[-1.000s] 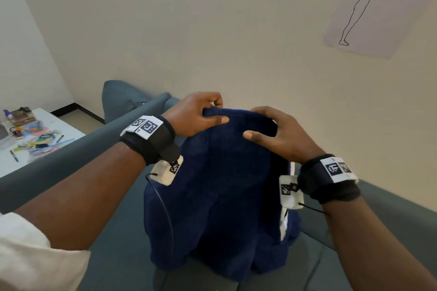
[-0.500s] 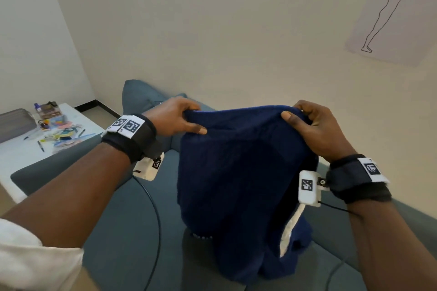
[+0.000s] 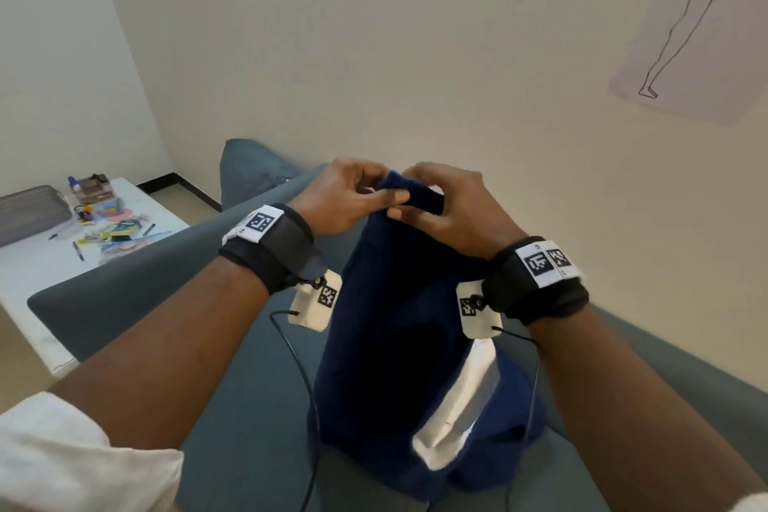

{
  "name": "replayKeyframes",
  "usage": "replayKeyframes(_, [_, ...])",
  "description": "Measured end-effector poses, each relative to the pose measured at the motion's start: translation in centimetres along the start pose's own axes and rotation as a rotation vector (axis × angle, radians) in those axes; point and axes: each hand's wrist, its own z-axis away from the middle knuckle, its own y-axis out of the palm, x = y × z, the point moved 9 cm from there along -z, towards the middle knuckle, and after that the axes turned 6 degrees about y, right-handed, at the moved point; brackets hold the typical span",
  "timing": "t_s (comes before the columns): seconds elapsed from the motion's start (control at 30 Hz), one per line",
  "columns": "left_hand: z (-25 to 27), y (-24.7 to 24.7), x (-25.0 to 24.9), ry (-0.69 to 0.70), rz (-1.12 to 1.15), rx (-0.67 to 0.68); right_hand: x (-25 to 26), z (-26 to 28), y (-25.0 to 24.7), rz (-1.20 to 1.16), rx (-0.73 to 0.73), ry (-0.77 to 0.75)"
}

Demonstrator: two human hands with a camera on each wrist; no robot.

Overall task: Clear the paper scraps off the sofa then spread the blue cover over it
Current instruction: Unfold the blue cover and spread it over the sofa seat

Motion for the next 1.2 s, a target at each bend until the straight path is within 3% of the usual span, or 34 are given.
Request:
replayKeyframes(0.17, [2.7,-1.7,2.8,-0.134,0.237,-0.180,2.1,-1.5,1.7,-0.120,0.128,-0.035])
replayKeyframes(0.3, [6.5,0.6,5.9,-0.311,0.068,0.059,3.3,-2.9,-0.3,-0.321,0.021,-0.047])
replayKeyframes(0.37, [8.9,0.7,8.6,-0.400,-0.038,0.111,2.6,-4.0,-2.5,-0.367,-0.087,-0.040])
replayKeyframes(0.47, [13.1,0.3,13.6,-0.511,-0.053,0.148,-0.8,-5.2,-6.7,-0.398,-0.268,0.028])
replayKeyframes(0.6, [21.6,-1.4,21.2,-0.678,-0.279,0.238,-8.4,-5.7,-11.1,-0.428,-0.421,0.239])
replayKeyframes(0.73, [29.8,-6.8,25.8,-0.812,-0.389,0.009,-14.1,-5.5,-12.1,-0.266,-0.394,0.374])
replayKeyframes(0.87, [35.0,-12.6,25.9,-0.829,-0.454,-0.232,-19.2,-5.3,-8.1,-0.085,-0.251,0.517])
replayKeyframes(1.1, [41.9,-19.1,23.1,-0.933,-0.640,-0.440,-21.3,-9.8,5.2,0.206,0.123,0.575])
replayKeyframes(1.2, [44.0,-21.2,23.6,-0.995,-0.586,-0.422,-21.4,-13.1,10.8,0.240,0.148,0.598])
